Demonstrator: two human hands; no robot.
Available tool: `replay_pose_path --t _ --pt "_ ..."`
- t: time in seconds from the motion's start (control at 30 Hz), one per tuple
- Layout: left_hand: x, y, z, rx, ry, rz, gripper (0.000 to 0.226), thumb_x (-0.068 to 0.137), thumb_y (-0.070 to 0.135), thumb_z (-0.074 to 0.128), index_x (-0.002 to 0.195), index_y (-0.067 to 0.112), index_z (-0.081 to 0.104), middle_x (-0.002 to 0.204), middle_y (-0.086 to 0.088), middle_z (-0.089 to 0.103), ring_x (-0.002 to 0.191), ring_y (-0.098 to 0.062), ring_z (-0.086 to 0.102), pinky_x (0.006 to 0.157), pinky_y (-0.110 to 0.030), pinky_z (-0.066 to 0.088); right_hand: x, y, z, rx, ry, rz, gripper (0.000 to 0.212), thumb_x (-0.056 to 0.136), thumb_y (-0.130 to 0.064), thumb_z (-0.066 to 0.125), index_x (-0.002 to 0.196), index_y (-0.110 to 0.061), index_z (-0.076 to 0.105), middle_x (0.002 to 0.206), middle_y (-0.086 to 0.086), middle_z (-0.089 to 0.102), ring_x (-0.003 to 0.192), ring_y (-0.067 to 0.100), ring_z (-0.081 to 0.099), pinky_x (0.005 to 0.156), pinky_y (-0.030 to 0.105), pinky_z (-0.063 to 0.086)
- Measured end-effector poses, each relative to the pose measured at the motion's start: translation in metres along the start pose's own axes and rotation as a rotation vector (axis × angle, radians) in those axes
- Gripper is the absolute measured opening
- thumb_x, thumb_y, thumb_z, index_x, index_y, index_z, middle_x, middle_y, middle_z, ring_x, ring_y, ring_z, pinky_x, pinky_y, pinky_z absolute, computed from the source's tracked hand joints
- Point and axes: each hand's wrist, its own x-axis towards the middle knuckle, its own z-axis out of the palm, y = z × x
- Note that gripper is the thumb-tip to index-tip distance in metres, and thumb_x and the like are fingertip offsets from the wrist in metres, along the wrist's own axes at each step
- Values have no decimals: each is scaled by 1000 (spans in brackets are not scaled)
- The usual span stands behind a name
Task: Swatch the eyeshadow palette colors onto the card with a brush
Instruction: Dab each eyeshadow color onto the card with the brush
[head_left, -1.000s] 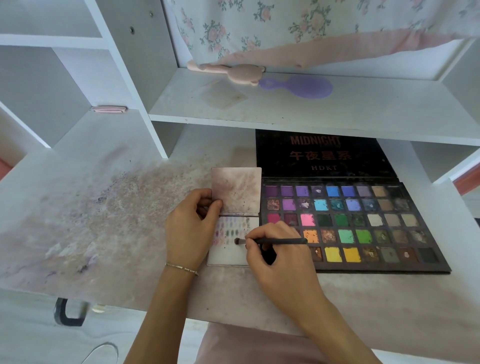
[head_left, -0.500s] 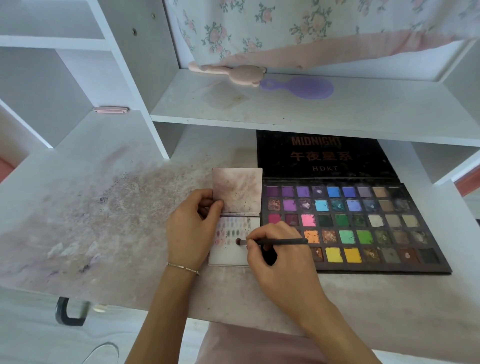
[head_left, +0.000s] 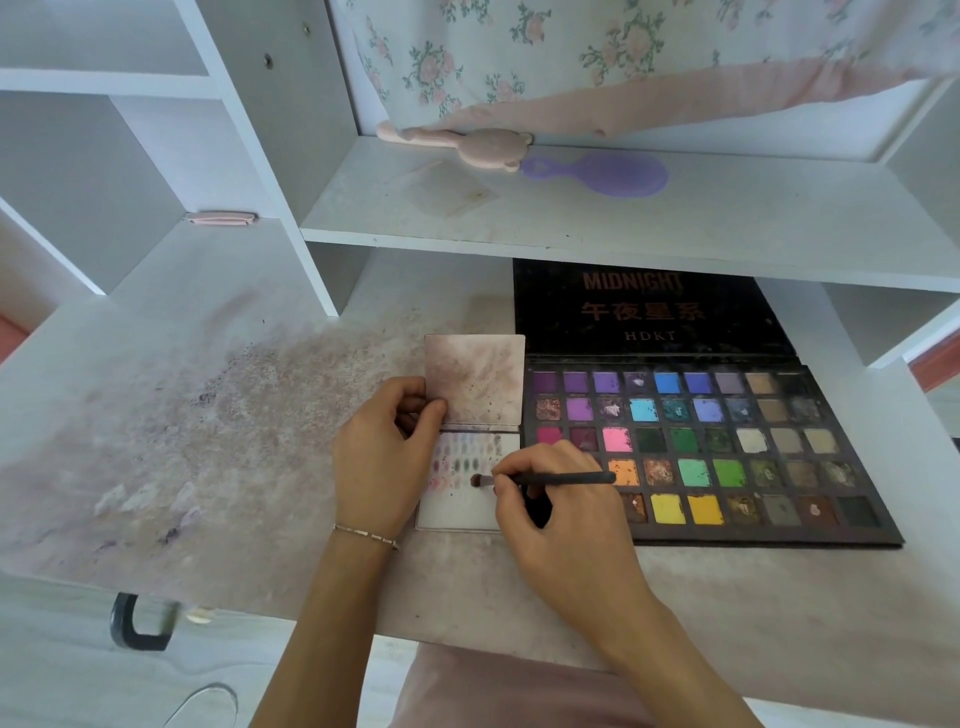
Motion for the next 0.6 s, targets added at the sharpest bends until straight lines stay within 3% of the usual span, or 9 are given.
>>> replay_pose_path --t 0.13,0.3,0.43,0.6 --pt "0 0 0 -10 4 7 12 81 16 64 84 25 59 68 19 55 64 2 53 58 -4 38 -1 1 0 -8 -7 -10 8 78 -27 52 80 -23 59 74 -20 46 75 3 48 64 13 33" --pt "0 0 0 -10 -2 -1 9 81 17 64 83 25 61 68 18 56 63 1 54 59 -9 39 -1 2 0 7 -6 -25 6 78 -27 52 79 -24 58 72 -22 44 76 4 48 65 14 33" --pt "0 1 0 -11 -3 3 13 80 16 64 81 28 58 67 18 57 62 0 53 59 -12 40 -1 3 -6 198 52 1 15 80 -24 52 76 -39 50 75 -16 54 80 8 50 65 20 42" --pt "0 1 0 -17 5 -24 8 80 16 65 84 22 63 68 17 57 64 0 53 62 -15 41 -3 13 -22 366 173 13 18 84 -19 51 85 -36 56 83 -12 57 69 6 54 55 10 40"
